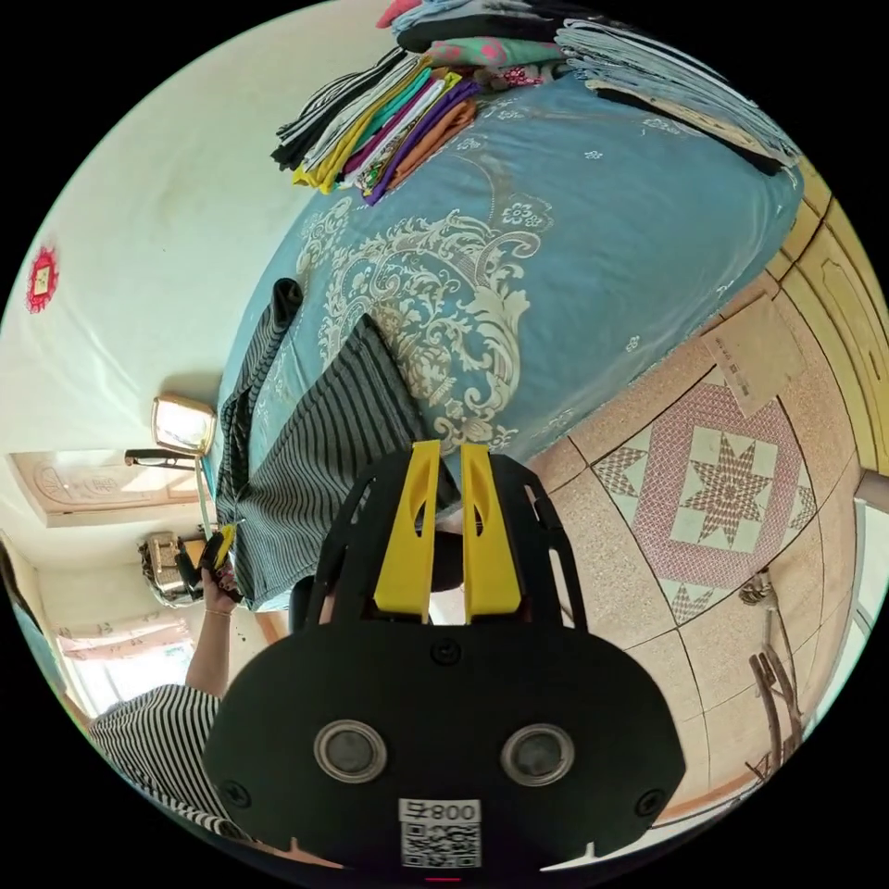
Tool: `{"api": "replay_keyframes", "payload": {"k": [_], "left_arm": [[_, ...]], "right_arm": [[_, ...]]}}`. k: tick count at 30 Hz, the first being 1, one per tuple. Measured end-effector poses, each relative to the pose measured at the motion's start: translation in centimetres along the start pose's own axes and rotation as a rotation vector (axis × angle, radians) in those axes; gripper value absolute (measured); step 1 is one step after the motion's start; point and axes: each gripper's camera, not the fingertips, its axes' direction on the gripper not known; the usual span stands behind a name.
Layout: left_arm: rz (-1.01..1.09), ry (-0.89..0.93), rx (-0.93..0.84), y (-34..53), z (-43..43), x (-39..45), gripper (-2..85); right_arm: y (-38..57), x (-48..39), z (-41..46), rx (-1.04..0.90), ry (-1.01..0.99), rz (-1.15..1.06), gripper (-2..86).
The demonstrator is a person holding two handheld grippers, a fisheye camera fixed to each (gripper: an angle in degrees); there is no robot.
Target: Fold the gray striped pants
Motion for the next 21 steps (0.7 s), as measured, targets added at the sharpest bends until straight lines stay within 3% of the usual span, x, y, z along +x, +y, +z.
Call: {"api": "replay_keyframes", "payload": {"k": [4,11,21], "left_arm": [[0.091,-0.080,-0.107,-7.5,8.0,4.9,3.9],[0.232,-0.285,-0.289,-16.4,20.4,11.9,2.4],[0.327,-0.356,-0.308,-21.4,28.4,17.6,0.1]], "right_arm": [[-3.7,-4.2,2.5,-0.019,-0.034,-0.122,7.7],[-10.9,-13.4,9.0,-0.095,0.096,-0.357,8.7],[-13.6,-17.3,11.7,-0.130,0.174,-0.429,1.3]]}}
